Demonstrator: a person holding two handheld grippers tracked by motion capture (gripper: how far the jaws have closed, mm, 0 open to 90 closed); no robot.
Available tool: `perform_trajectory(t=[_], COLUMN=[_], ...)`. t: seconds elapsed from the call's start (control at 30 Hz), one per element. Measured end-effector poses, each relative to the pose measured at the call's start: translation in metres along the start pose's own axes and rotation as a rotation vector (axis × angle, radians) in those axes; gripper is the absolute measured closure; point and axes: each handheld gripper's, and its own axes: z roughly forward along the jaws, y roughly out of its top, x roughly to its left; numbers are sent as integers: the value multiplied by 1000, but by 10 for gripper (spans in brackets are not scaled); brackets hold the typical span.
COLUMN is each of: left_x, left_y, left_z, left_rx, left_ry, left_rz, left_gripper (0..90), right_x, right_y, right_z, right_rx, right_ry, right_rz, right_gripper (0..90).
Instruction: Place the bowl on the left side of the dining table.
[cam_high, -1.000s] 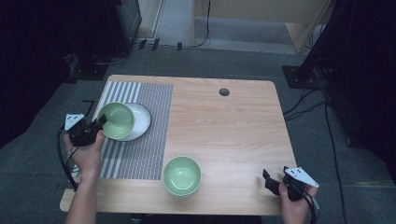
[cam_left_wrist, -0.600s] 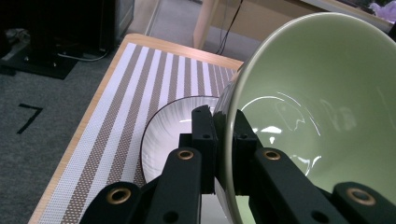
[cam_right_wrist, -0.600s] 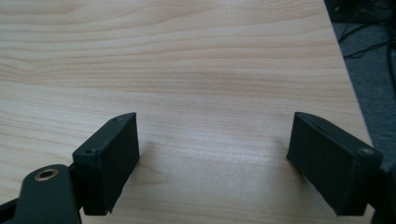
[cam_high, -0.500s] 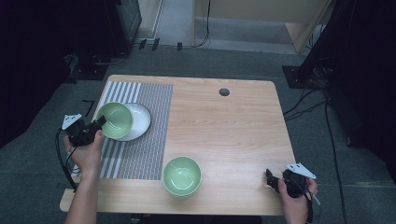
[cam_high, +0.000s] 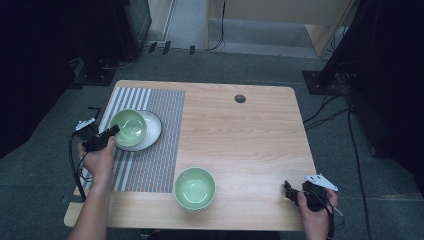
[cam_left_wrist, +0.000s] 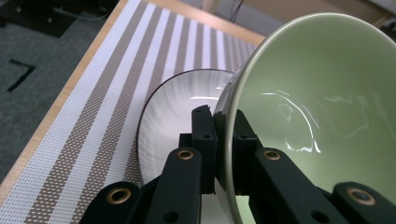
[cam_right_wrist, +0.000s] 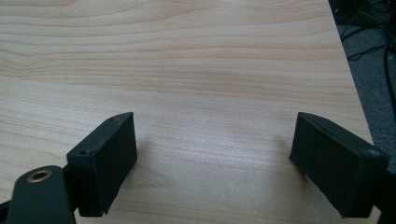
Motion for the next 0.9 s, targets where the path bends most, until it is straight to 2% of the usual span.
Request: perform_trajectory(t=[0.1,0.37,0.53,0.63,0.73,0.8,0.83,0.87,0.9], left_x=[3,4,3,1,-5,-7,-7,-9,-9], left_y=[3,12,19,24,30,34,34,37,37], left_z=[7,25,31,35,40,43,43,45,45], left_rx=[29,129,167,214,250,286,286,314,314], left_ry=[20,38,48,44,70,64,64,67,67], left_rz=[-11,-17,-41,-26,26,31,31,45,45], left_gripper=[846,846,845,844,847,845,845,844,843], right_x=[0,0,0,0,0,0,0,0,0], right_y=[0,0,0,0,0,0,0,0,0], right_z=[0,0,0,0,0,0,0,0,0], right_rx=[0,0,0,0,1,0,1,1,1], right_ry=[0,0,0,0,-1,-1,-1,-1,-1], right_rz=[0,0,0,0,-1,-1,-1,-1,-1], right_gripper=[141,141,141,141,141,141,141,140,141])
